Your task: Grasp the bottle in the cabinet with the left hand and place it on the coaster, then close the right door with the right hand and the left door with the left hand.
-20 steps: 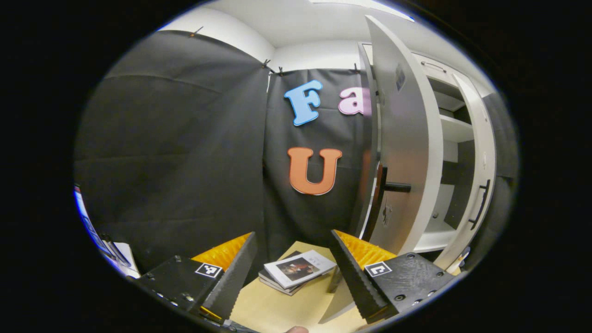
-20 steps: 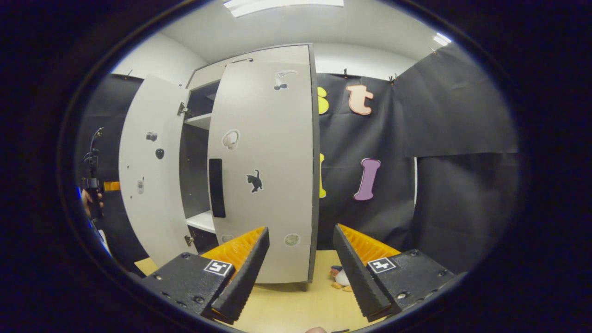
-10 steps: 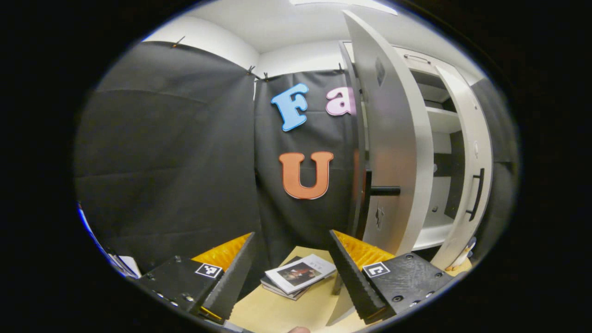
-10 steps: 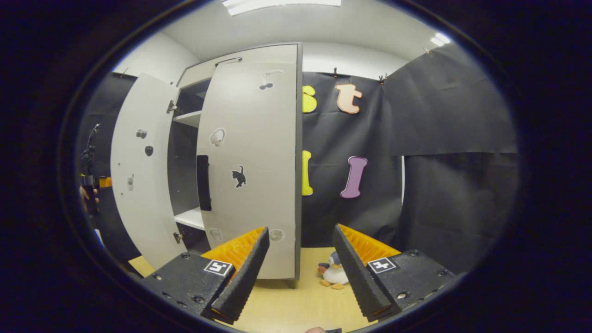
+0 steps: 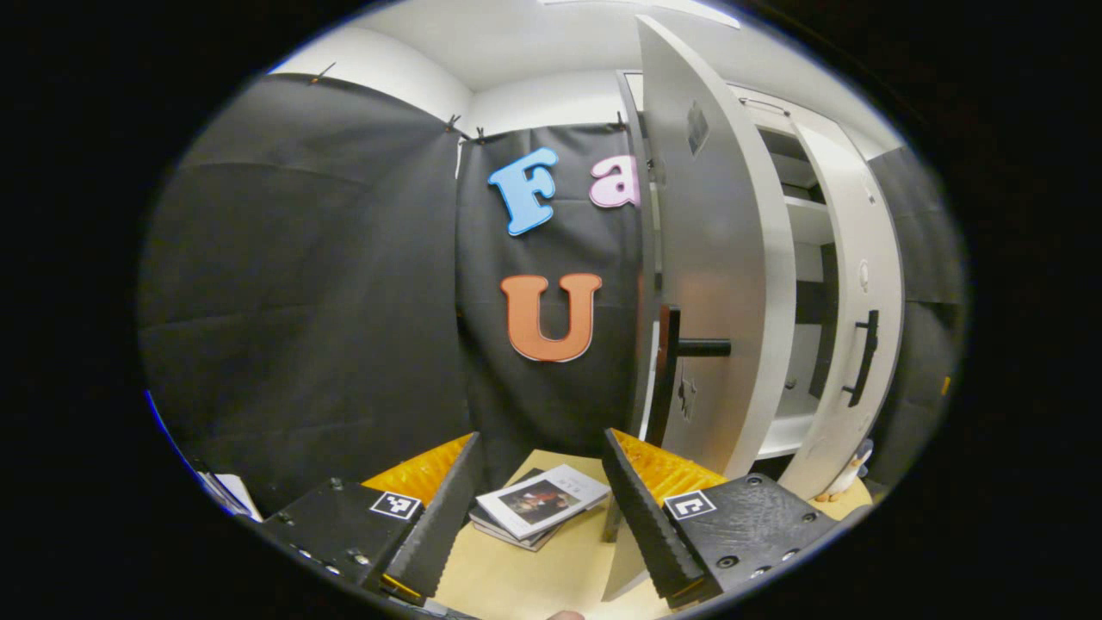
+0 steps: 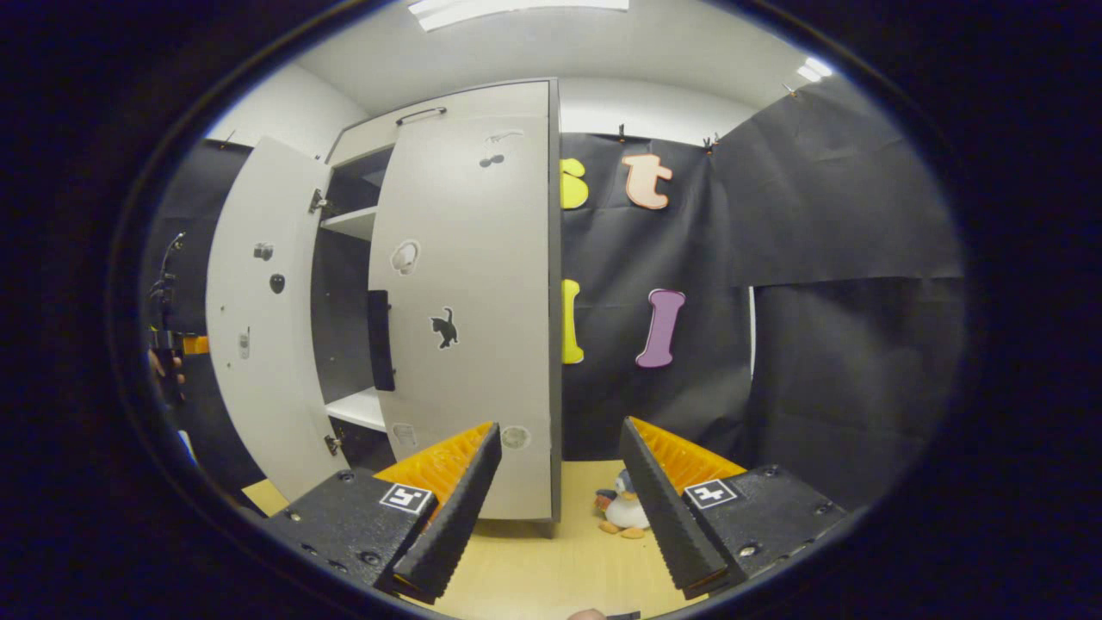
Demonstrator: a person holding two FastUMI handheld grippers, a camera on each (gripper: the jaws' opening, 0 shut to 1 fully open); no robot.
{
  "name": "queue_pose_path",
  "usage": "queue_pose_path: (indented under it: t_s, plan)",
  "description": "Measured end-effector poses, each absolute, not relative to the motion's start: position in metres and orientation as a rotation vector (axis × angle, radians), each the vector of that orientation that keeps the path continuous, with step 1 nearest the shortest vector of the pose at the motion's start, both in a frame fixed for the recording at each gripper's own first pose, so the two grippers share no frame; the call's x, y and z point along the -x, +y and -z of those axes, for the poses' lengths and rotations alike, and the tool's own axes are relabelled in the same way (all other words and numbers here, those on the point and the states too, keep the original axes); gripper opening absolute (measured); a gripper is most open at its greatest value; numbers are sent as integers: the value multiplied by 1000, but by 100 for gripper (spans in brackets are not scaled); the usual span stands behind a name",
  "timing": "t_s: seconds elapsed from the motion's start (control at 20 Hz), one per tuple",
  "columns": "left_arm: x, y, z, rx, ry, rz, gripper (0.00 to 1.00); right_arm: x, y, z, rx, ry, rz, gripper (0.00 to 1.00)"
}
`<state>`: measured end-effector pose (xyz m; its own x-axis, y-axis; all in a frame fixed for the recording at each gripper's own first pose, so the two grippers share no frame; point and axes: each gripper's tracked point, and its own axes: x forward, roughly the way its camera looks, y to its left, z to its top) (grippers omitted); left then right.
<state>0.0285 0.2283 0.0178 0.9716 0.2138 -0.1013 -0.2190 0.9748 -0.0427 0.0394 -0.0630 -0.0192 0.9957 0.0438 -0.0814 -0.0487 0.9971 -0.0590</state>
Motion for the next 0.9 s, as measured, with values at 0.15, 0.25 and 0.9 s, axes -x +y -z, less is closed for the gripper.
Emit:
queue_pose_path:
  t_s: [0.15,0.25,0.9]
  plan:
    - [-29,221,-18,51,93,-208,87,-37,-66,20,57,81,-44,92]
    - [-26,217,-20,30,85,-210,88,-36,-66,21,56,78,-48,92]
    - [-36,159,-19,43,41,-92,95,-31,-72,15,57,62,-26,92]
